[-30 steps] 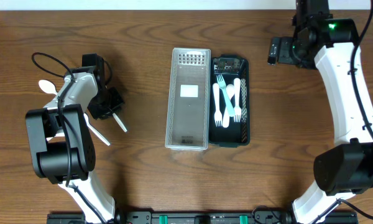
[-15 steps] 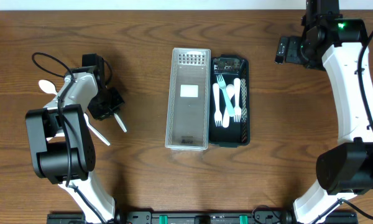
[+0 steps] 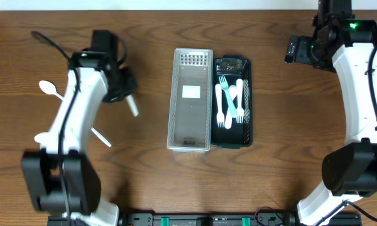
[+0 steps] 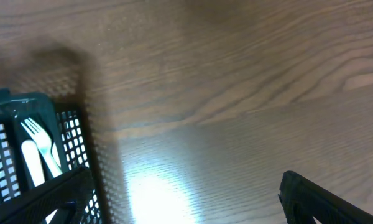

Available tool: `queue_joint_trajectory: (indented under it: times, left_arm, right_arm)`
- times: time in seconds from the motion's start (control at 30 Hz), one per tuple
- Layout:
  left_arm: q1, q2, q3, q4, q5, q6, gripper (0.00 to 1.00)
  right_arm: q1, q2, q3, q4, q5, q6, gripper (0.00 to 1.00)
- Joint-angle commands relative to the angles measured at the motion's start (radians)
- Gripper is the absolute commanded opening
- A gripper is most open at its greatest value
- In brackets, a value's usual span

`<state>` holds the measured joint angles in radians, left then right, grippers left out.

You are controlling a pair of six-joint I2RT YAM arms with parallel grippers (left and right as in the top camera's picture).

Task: Pack container
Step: 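Carry the spoon right and lower it into the white basket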

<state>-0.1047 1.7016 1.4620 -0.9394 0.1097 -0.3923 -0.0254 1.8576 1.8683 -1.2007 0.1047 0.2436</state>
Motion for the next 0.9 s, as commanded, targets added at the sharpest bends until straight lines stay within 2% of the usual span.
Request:
queue_joint_trajectory:
  times: [0.0,0.2,0.37,0.43,0.5,0.53,0.57,0.6,0.73,0.83,0.87]
  left_arm:
    - [-0.122,-0.061,0.017,0.011,0.010,-0.002,0.06]
    - [-0.314,-0.018,0.016,0.068,0.010,-0.002,0.06]
    - [-0.397,0.109,0.016,0.098,0.011,-0.002,0.06]
    - [-0.409,0.157,0.016,0.098,0.011,-0.002,0.16]
    - [-0.412,0.182,0.016,0.098,0.011,-0.002,0.31]
    - [-0.412,0.183,0.016,0.098,0.011,-0.001,0.41]
    - [-0.411,0.182,0.016,0.099,0.011,-0.001,0.59]
    - [-0.410,0.176,0.018,0.100,0.011,0.004,0.64]
    - [-0.402,0.119,0.085,0.084,0.005,0.087,0.68]
    - [-0.394,0.040,0.189,0.045,-0.116,0.105,0.74]
    - [-0.385,0.012,0.224,0.029,-0.165,0.105,0.79]
  right_arm:
    - [-0.014,0.006,-0.004,0.004,-0.008,-0.013,0.99]
    - [-0.014,0.006,-0.004,0.005,-0.008,-0.013,0.99]
    - [-0.014,0.006,-0.004,0.002,-0.014,-0.013,0.99]
    - [-0.014,0.006,-0.004,-0.001,-0.029,-0.013,0.99]
    - [-0.014,0.006,-0.004,-0.004,-0.031,-0.013,0.99]
    - [-0.014,0.006,-0.004,-0.005,-0.031,-0.013,0.99]
    - [-0.015,0.006,-0.004,-0.005,-0.031,-0.013,0.99]
    - [-0.014,0.006,-0.004,-0.005,-0.031,-0.013,0.99]
    - [-0.015,0.006,-0.004,-0.004,-0.031,-0.013,0.99]
    - [-0.015,0.006,-0.004,-0.004,-0.030,-0.014,0.99]
    - [-0.015,0.006,-0.004,-0.004,-0.030,-0.014,0.99]
